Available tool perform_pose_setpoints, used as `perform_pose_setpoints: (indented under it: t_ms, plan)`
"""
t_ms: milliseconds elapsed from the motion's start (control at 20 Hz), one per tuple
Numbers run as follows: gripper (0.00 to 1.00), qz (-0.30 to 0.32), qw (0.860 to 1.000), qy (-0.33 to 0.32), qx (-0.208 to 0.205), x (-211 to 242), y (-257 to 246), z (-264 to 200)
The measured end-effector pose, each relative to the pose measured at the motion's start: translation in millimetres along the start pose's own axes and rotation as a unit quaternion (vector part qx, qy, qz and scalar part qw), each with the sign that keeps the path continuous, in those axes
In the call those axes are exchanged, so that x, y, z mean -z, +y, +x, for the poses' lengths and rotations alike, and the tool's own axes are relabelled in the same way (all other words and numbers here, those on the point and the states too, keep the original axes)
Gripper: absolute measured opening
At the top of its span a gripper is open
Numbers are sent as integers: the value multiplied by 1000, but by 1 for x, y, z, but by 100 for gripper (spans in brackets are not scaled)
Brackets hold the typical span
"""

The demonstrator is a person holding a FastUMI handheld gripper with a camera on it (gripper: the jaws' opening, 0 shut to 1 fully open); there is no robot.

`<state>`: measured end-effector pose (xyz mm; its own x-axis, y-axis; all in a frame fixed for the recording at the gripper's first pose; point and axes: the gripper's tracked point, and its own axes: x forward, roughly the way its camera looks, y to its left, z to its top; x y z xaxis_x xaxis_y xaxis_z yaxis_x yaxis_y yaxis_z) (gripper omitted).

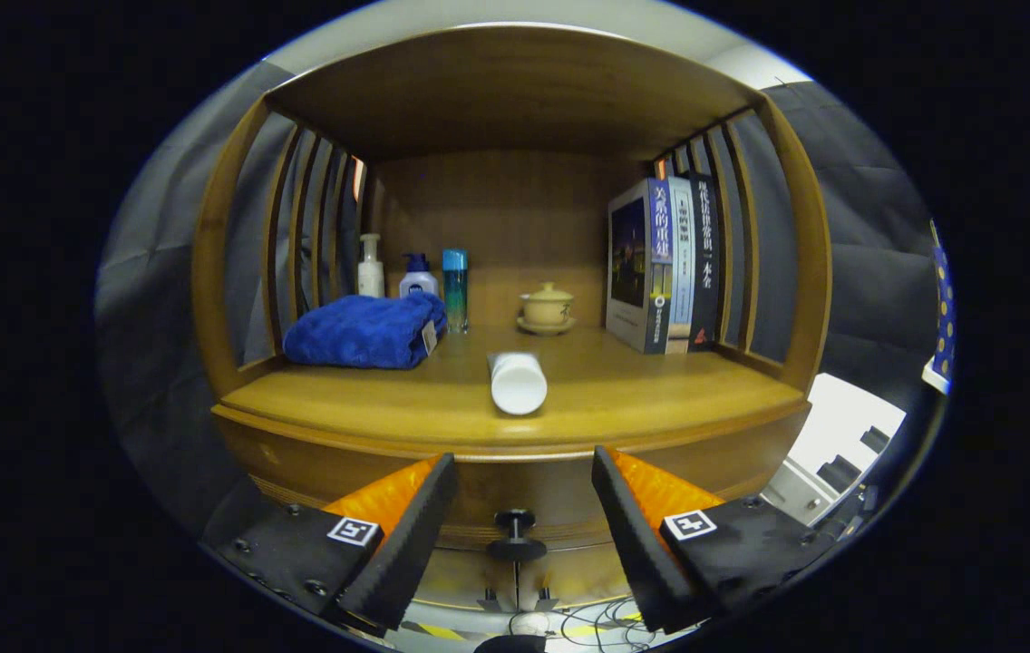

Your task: Pull open the drawer, take out the items inside it, and place them on the countertop above the cabinet.

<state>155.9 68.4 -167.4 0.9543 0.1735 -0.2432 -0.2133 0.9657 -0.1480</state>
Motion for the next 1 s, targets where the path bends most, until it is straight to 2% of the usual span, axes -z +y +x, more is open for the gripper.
perform_pose_setpoints:
  t_ms: [200, 450, 600, 750, 1000]
  plan:
    - [99, 42, 999, -3, 11, -48, -15, -36]
    - [98, 13, 999, -23, 42, -114, -39, -89]
    - [98, 26, 998, -44, 41, -148, -40, -110]
    - [98, 32, 997, -64, 38, -163, -39, -126]
    - [98, 26, 998, -45, 43, -149, -31, -117]
